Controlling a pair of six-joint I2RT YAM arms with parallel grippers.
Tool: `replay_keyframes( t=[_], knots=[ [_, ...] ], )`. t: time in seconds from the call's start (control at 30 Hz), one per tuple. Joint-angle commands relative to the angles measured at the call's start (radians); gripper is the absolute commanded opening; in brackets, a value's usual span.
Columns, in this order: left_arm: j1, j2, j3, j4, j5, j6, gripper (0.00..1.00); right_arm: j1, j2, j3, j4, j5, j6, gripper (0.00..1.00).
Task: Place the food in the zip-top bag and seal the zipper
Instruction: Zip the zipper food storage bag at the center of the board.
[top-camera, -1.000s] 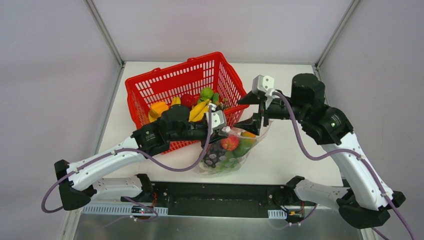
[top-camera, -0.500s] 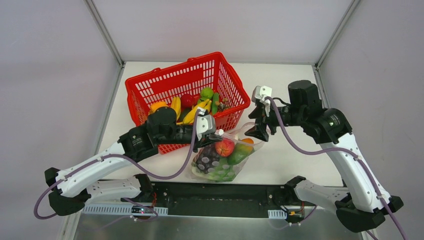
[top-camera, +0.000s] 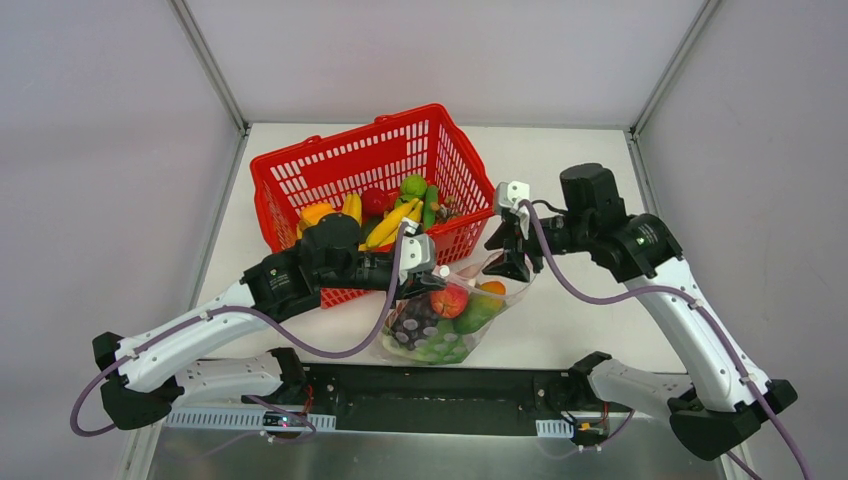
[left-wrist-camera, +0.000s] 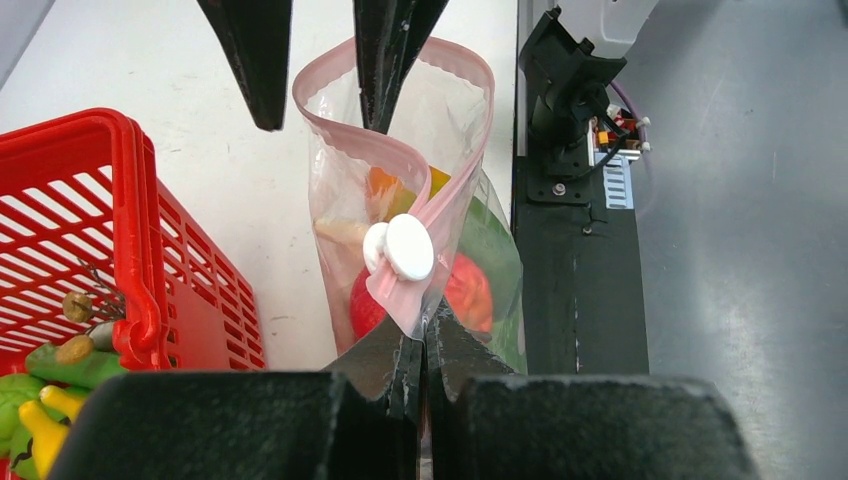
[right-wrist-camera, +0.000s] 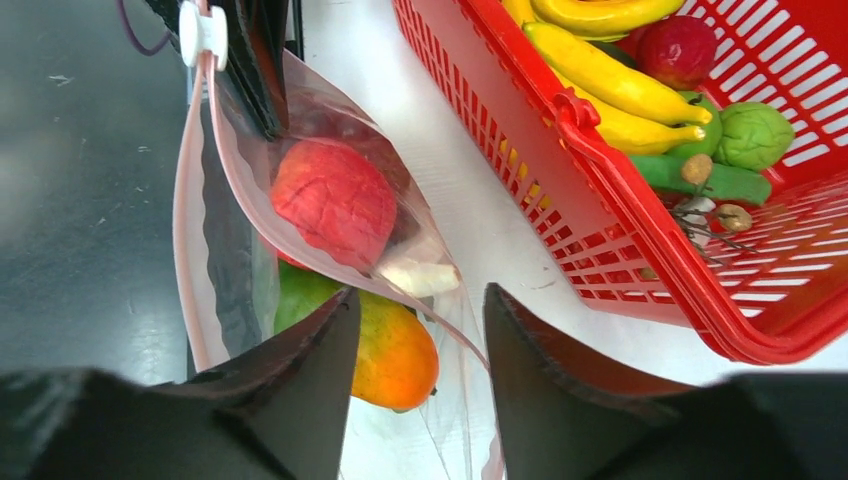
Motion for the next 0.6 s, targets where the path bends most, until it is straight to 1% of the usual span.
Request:
replay_keyframes(
  t=[0.0,0.07,0.17,0.27,0.33,0.37,0.43,0.57],
  knots=[
    [0.008,-0.024,0.047,0.099,0.026,0.009,0.0,-0.003,0.029,0.01,0.011,-0.09,-0.052,0.45],
    [0.008,-0.027,0.043,0.097,0.015,0.011,0.0,-0.002,0.031,0.005,0.012,-0.09,-0.052,0.36],
    [0.008,-0.04,0.03,0.096,-0.013,0.015,0.0,-0.002,0.01,-0.019,0.034,-0.079,-0.039,0.3],
    [0.009,-0.051,0.014,0.108,-0.04,0.015,0.0,-0.003,-0.022,-0.05,0.069,-0.066,-0.014,0.17],
    [0.01,-0.055,0.01,0.112,-0.051,0.017,0.0,-0.003,-0.037,-0.067,0.092,-0.05,0.004,0.07],
    [0.01,-0.057,0.006,0.115,-0.055,0.016,0.0,-0.005,-0.041,-0.073,0.107,-0.04,0.02,0.04],
    [0.011,-0.058,0.002,0.118,-0.06,0.014,0.0,-0.009,-0.042,-0.076,0.123,-0.031,0.042,0.01],
    [0.011,-0.058,-0.003,0.118,-0.058,0.009,0.0,-0.013,-0.05,-0.075,0.123,-0.021,0.053,0.0]
  ],
)
